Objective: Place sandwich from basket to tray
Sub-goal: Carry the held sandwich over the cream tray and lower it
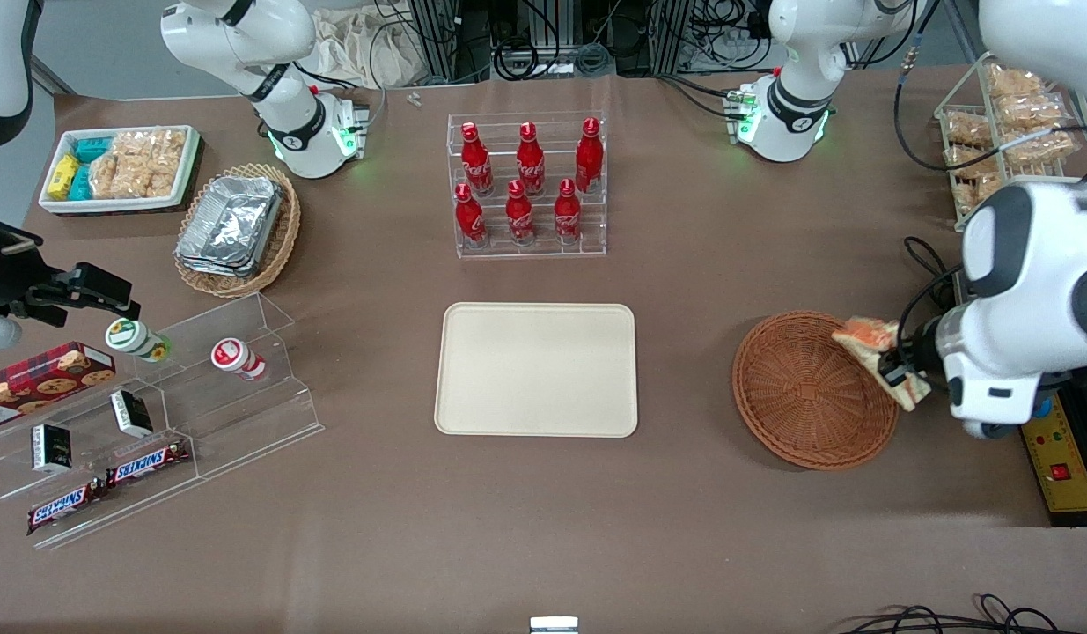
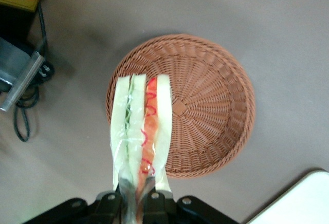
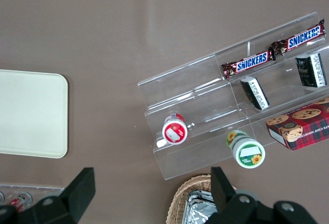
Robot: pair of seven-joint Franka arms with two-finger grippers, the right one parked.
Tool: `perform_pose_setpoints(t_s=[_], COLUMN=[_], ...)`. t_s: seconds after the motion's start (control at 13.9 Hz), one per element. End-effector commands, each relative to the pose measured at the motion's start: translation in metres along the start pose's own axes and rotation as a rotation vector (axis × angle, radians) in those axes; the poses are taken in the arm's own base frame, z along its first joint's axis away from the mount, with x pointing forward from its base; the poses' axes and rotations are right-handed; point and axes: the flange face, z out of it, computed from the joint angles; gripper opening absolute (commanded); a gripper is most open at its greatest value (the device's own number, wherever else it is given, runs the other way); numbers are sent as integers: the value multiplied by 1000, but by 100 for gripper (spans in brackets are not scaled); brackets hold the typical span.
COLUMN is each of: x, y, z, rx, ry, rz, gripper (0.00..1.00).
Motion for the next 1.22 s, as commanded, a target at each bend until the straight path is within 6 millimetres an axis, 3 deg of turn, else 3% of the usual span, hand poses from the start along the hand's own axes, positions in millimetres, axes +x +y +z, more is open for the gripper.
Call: perform_pose_setpoints(t_s=[0.0, 0.22, 0.36, 0.5, 0.72, 0.86, 1.08, 1.15], x=[-45, -121, -166, -207, -245, -246, -238, -244], y=[36, 104, 148, 194, 251, 262, 274, 280], z=[-42, -54, -49, -15, 71, 118, 163, 174], rx=[-31, -78, -142, -167, -165, -104, -88, -88], ry=[4, 11, 25, 25, -45, -56, -49, -46], rz=[136, 315, 409, 514, 610, 638, 661, 673], gripper=[0, 0, 0, 0, 0, 0, 0, 0])
